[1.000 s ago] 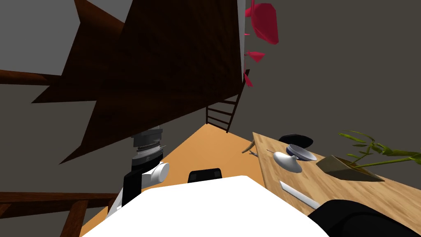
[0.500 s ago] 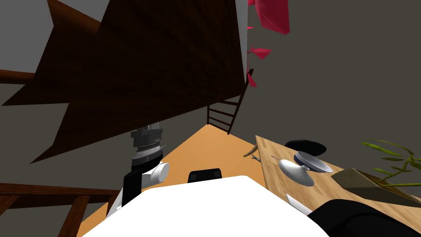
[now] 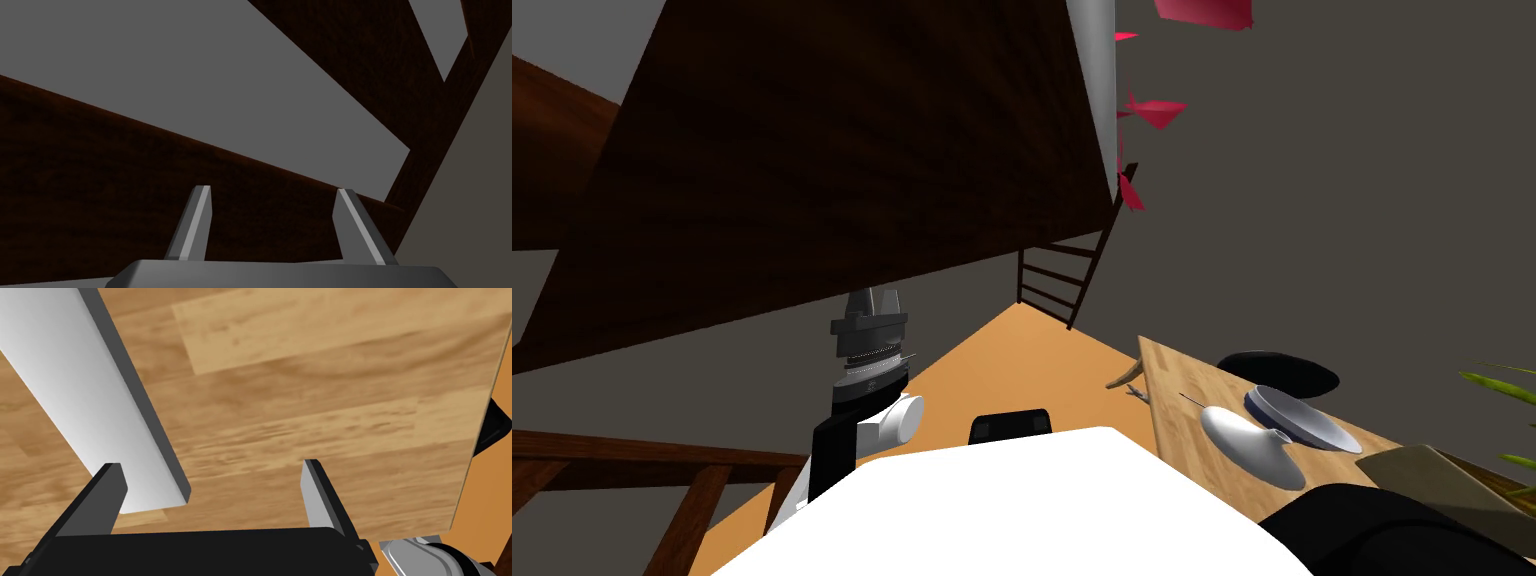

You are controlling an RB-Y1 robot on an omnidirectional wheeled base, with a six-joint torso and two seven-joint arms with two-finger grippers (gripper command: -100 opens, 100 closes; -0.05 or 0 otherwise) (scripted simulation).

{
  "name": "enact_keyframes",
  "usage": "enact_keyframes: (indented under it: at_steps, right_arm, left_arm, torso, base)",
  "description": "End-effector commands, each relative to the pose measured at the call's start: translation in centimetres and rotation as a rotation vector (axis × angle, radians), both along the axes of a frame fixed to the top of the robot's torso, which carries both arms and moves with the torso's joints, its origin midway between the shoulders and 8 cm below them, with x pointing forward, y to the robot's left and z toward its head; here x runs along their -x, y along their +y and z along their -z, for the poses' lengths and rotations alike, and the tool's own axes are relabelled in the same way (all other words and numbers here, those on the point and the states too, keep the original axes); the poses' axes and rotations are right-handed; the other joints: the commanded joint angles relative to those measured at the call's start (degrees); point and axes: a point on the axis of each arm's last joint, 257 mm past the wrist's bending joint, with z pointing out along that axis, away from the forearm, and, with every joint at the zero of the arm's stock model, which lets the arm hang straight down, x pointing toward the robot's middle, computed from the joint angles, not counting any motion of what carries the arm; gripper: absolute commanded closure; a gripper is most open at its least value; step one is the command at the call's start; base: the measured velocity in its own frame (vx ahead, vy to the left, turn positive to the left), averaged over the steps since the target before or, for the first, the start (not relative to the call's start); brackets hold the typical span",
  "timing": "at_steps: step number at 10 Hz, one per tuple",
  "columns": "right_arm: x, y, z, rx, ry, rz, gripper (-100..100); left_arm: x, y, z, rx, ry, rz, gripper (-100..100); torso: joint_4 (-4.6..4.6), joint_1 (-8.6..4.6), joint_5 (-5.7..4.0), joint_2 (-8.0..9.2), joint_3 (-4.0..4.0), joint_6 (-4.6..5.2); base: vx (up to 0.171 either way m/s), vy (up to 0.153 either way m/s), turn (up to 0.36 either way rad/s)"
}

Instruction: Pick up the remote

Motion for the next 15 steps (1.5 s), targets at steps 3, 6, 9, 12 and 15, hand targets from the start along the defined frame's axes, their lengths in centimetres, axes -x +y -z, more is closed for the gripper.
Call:
enact_keyframes:
  at_steps: [3,6,9,12,15]
  right_arm:
    - [1.7,-0.8,0.0,0.003,0.048,-0.012,-100]
    - [2.5,0.9,1.3,-0.035,0.066,-0.01,-100]
    - [2.4,0.8,1.2,-0.033,0.065,-0.01,0]
    - [2.4,2.4,3.2,-0.035,0.06,0.003,-100]
    - [2.6,2.5,3.1,-0.036,0.061,0.004,100]
  left_arm:
    - [0.0,0.0,0.0,0.0,0.0,0.0,0]
    - [0.0,0.0,0.0,0.0,0.0,0.0,0]
    - [0.0,0.0,0.0,0.0,0.0,0.0,0]
    - [0.0,0.0,0.0,0.0,0.0,0.0,0]
    - [0.0,0.0,0.0,0.0,0.0,0.0,0]
  torso:
    - [0.0,-0.15,-0.02,-0.02,-0.01,-0.02]
    - [0.04,-0.11,-0.03,0.17,0.1,0.01]
    - [0.04,0.23,0.04,0.17,0.1,0.02]
    - [0.06,0.16,0.03,0.25,0.15,0.01]
    - [0.08,0.33,0.1,0.17,0.12,-0.04]
  base:
    - [0.042,-0.13,0.087]
    - [-0.004,-0.131,0.033]
    - [-0.001,-0.041,0.006]
    - [-0.025,-0.053,0.05]
    - [-0.004,-0.005,0.001]
